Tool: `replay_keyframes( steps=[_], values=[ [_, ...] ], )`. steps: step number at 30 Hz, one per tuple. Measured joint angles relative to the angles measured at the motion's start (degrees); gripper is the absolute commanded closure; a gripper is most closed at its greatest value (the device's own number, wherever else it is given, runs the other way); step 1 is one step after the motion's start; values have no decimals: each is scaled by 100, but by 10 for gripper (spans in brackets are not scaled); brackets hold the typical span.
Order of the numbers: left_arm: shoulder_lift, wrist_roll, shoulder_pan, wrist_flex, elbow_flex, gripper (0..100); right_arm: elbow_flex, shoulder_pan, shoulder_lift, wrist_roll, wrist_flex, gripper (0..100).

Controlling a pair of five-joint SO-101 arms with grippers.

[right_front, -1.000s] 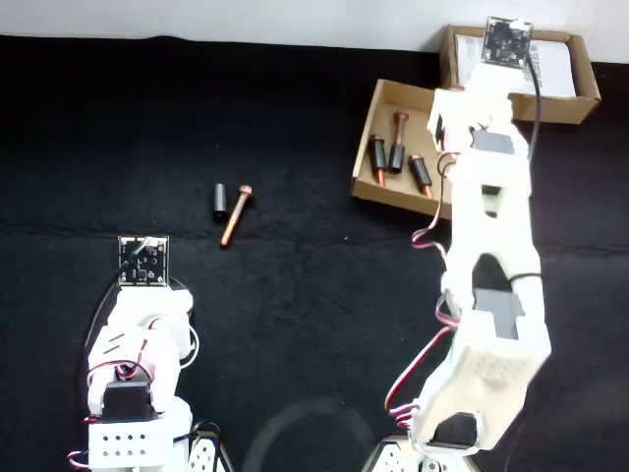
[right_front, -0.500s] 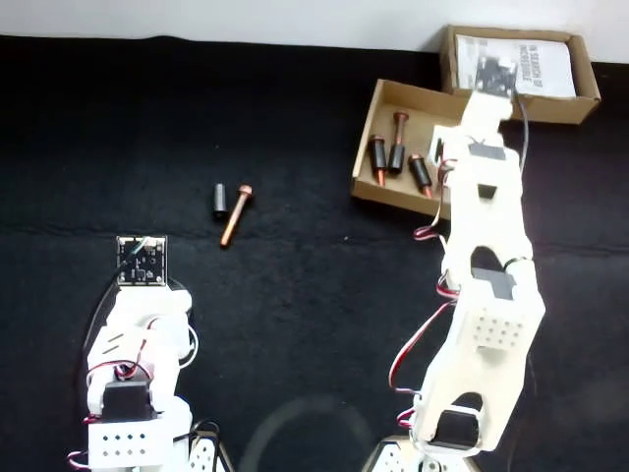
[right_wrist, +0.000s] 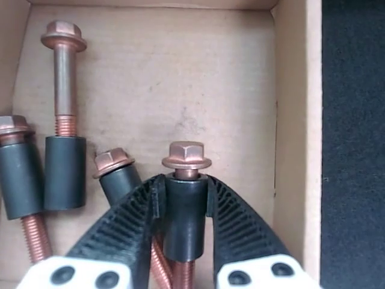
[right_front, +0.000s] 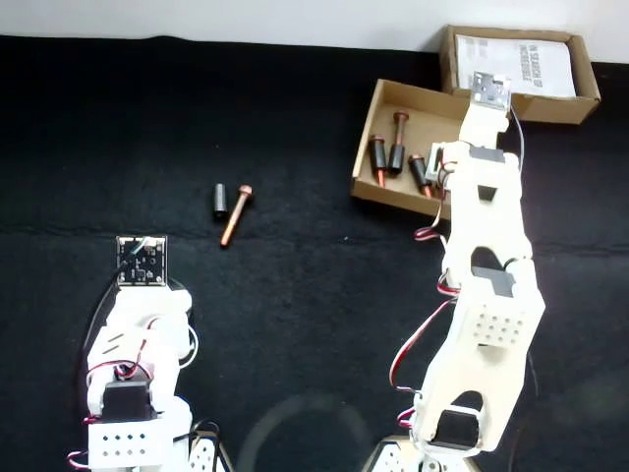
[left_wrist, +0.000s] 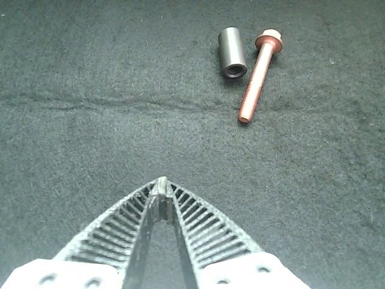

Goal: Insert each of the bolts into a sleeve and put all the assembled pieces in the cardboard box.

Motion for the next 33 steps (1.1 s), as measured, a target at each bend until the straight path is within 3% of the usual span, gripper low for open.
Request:
replay_keyframes(
  steps=[7,9,19,25,33],
  values=[
    [0,0,0,0,0,990,-53,-18,-35,0,607,672],
    [0,0,0,0,0,990,-70,-97,-193,0,1046,634],
    [0,0,0,0,0,990,-70,-791,-2171,0,2479,633],
    [0,0,-220,-70,0,990,-70,-1908,-3174,-9,3446,633],
    [0,0,-598,-343,0,990,-70,-3323,-3341,-9,3297,633]
  ],
)
